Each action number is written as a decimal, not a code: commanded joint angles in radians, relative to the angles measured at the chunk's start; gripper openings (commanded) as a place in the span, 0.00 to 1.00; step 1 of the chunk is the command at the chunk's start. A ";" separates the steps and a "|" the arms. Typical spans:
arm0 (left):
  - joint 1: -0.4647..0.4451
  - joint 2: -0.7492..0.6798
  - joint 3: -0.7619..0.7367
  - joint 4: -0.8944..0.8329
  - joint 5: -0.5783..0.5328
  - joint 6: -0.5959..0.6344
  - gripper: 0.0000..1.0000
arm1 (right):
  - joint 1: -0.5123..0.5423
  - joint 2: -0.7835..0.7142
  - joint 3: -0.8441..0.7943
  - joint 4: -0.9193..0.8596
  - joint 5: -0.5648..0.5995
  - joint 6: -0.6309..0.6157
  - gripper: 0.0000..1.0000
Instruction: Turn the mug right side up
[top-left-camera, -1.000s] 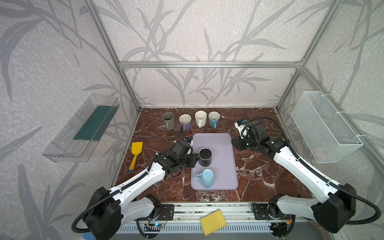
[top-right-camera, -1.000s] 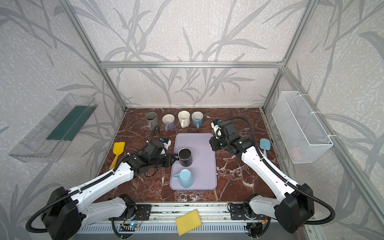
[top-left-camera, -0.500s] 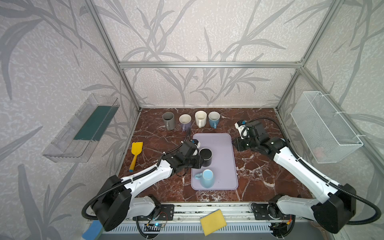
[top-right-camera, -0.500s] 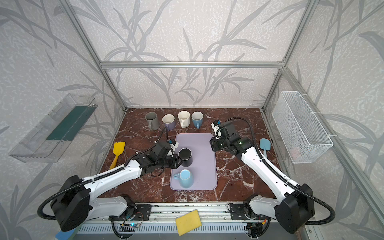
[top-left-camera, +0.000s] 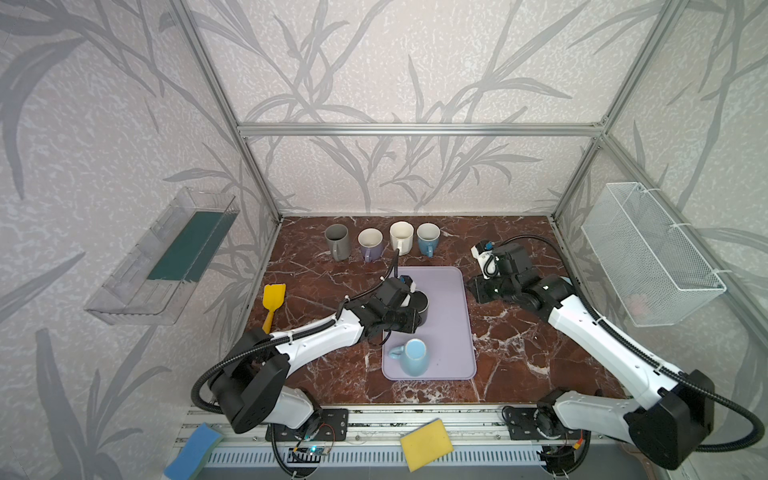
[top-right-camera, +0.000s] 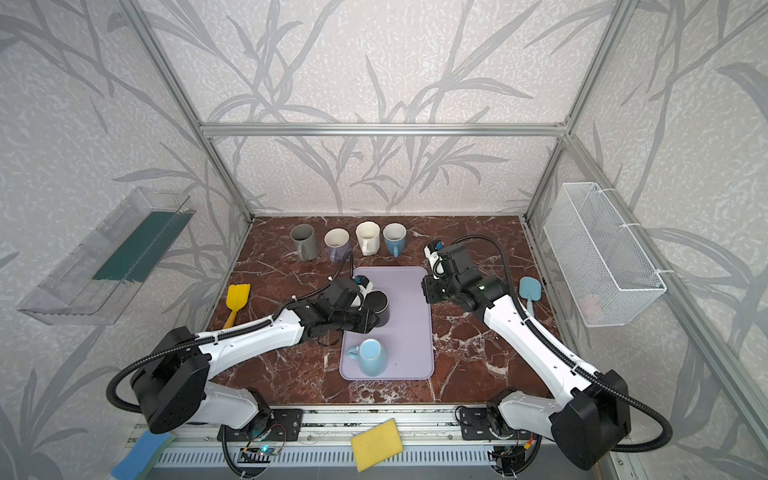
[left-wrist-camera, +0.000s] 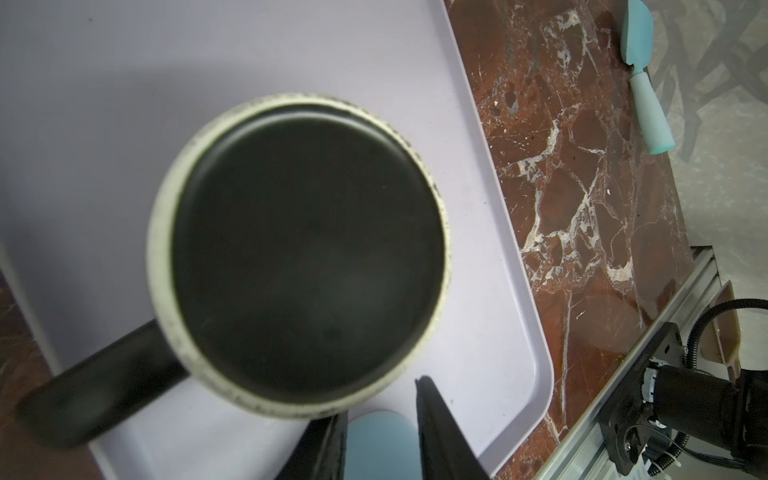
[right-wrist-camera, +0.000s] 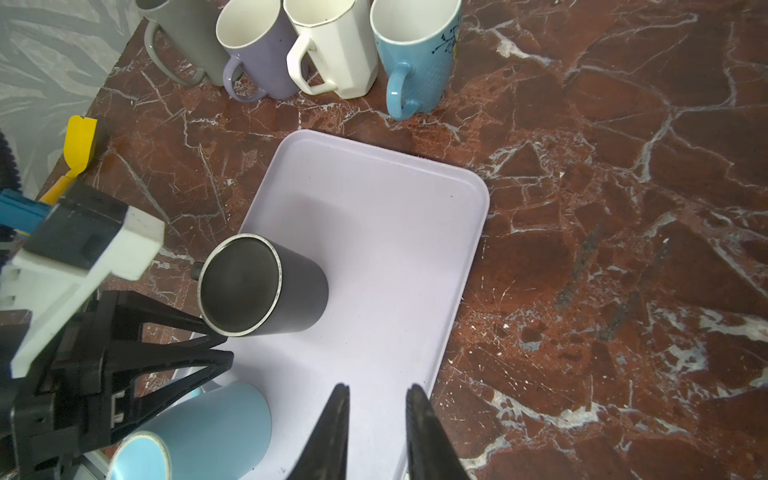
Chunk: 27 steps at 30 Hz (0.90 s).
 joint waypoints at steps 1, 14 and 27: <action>-0.008 0.025 0.058 0.026 0.004 0.013 0.31 | -0.002 -0.027 -0.007 -0.014 0.022 -0.017 0.26; -0.013 -0.068 0.136 -0.149 -0.141 0.155 0.34 | -0.010 -0.031 -0.006 -0.020 0.018 -0.021 0.26; 0.008 -0.095 0.150 -0.331 -0.295 0.356 0.44 | -0.011 -0.055 -0.003 -0.040 0.024 -0.024 0.26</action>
